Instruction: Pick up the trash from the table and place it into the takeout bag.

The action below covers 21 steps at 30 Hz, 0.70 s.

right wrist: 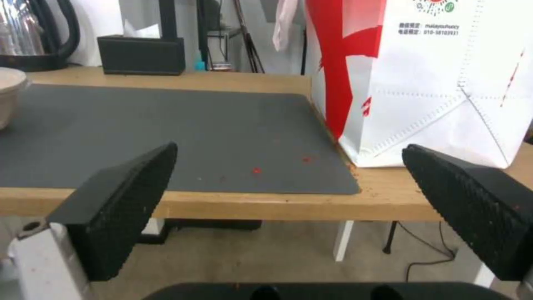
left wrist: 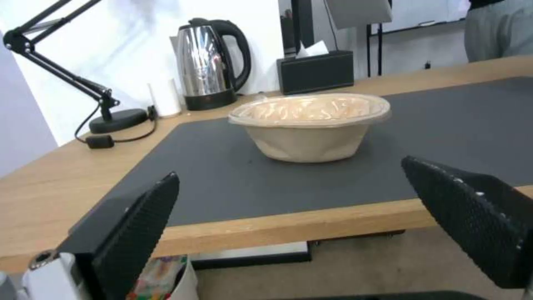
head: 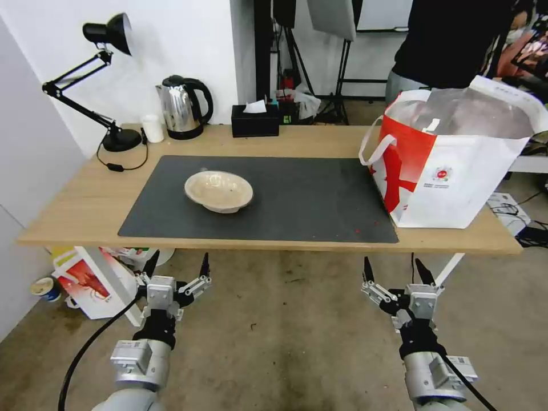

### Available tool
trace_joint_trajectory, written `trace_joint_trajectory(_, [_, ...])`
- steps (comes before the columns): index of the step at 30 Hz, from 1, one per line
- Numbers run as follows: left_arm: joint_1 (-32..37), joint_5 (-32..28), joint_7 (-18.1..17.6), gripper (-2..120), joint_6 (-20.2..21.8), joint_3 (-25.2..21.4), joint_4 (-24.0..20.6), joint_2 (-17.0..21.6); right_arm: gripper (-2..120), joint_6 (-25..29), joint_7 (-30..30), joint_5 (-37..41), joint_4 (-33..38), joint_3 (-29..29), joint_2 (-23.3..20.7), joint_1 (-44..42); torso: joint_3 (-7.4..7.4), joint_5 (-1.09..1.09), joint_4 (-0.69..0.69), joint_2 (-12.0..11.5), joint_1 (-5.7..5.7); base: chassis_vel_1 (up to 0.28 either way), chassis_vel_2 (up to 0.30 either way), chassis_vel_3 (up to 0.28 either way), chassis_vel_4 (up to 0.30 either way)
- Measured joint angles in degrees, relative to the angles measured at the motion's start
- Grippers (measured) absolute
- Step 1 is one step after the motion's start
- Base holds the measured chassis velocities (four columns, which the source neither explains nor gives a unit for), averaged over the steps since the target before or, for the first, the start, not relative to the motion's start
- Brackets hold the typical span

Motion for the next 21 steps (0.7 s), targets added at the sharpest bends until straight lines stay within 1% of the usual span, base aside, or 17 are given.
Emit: trace_joint_trajectory(21, [0.0, 0.0, 0.0, 100, 0.0, 0.0, 0.0, -0.01, 100, 0.0, -0.17, -0.41, 0.32, 1.0, -0.14, -1.16, 0.0, 0.0, 0.0, 0.01, 0.0, 0.0, 0.0, 0.0, 0.0])
